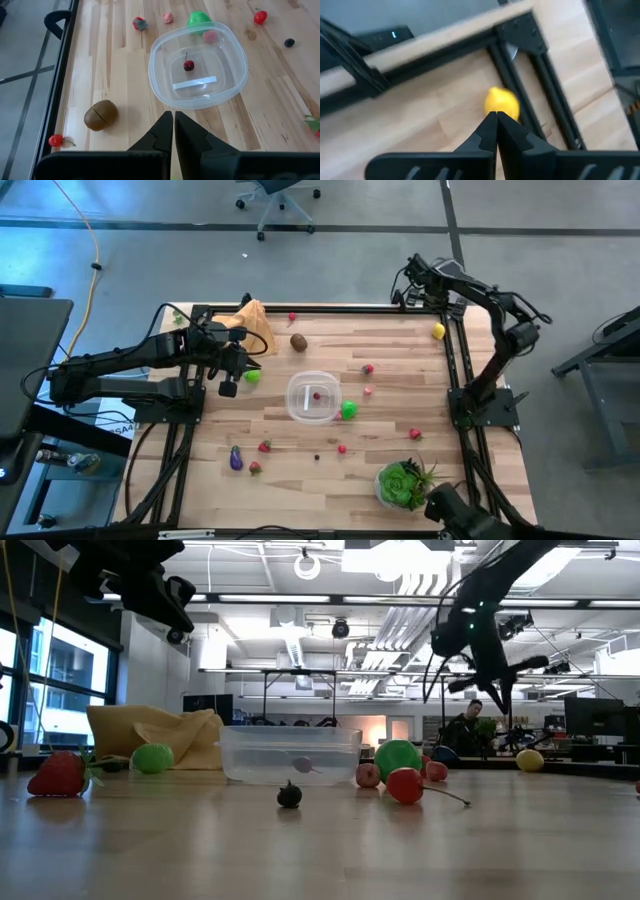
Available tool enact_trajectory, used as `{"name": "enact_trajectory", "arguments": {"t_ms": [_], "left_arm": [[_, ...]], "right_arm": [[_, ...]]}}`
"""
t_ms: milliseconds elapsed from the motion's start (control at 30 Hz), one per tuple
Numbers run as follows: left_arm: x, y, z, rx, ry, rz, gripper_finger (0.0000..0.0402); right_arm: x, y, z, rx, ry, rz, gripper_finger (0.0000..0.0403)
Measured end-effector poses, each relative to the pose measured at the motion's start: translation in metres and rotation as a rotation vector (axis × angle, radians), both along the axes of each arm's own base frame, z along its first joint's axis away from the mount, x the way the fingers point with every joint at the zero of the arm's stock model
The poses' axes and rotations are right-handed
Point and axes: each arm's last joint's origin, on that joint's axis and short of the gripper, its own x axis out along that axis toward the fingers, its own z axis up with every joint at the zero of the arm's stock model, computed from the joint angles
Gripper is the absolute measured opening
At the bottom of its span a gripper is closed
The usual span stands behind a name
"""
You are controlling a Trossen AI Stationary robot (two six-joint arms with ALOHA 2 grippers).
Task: Pick and placing Produce into tupperware
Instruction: Put the lemon into the transparent bin
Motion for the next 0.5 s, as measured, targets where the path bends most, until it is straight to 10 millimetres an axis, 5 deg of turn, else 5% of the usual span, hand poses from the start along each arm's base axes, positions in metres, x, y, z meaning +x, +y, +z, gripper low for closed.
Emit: {"name": "enact_trajectory", "arguments": {"t_ms": [500], "left_arm": [[0.000, 0.000, 0.000, 0.000, 0.000, 0.000, 0.0010]], "right_arm": [[0.004, -0.007, -0.039, 0.098, 0.251, -0.042, 0.0000]]}}
